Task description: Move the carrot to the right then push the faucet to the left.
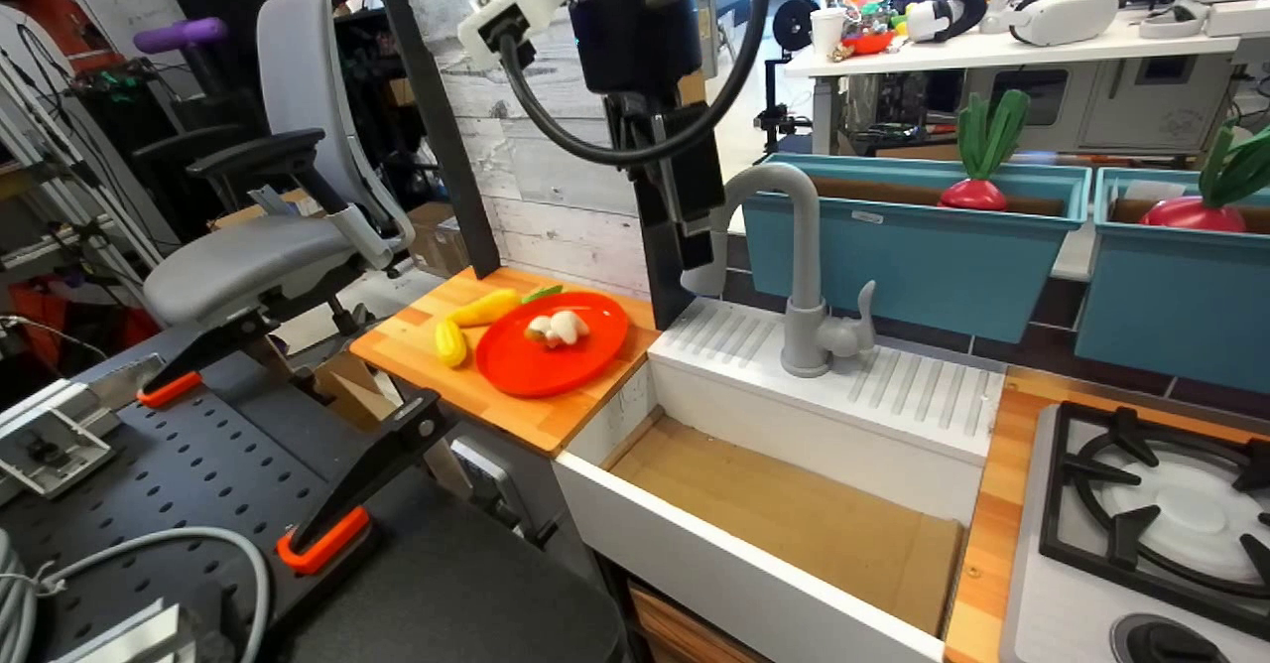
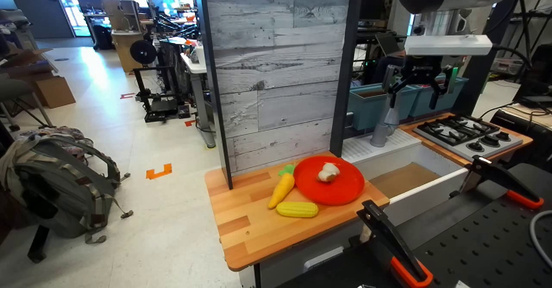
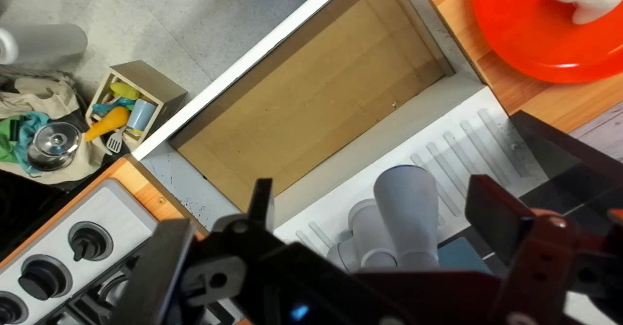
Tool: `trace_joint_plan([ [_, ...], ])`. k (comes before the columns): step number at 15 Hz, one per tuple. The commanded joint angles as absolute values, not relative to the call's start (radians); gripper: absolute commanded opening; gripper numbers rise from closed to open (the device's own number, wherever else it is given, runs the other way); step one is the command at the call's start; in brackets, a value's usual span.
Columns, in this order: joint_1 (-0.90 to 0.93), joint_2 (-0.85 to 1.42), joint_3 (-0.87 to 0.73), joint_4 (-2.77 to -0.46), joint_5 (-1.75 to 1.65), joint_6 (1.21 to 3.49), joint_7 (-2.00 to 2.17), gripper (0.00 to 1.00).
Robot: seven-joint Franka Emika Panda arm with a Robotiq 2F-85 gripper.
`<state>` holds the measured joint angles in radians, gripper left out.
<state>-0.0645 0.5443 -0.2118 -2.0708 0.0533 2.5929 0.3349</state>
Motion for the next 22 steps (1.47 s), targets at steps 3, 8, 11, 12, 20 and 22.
trace_joint_plan([
  [3,-0.114,0.625,-0.161,-1.946,0.122,2.526,0.311,1.0],
  [8,-0.117,0.664,-0.144,-1.89,0.152,2.5,0.307,0.95],
  [11,-0.123,0.677,-0.148,-1.868,0.161,2.482,0.307,0.65],
  [12,-0.126,0.677,-0.15,-1.867,0.166,2.484,0.309,0.58],
  [20,-0.129,0.704,-0.147,-1.827,0.165,2.472,0.316,0.08],
  [22,-0.129,0.709,-0.137,-1.817,0.175,2.458,0.319,0.08],
])
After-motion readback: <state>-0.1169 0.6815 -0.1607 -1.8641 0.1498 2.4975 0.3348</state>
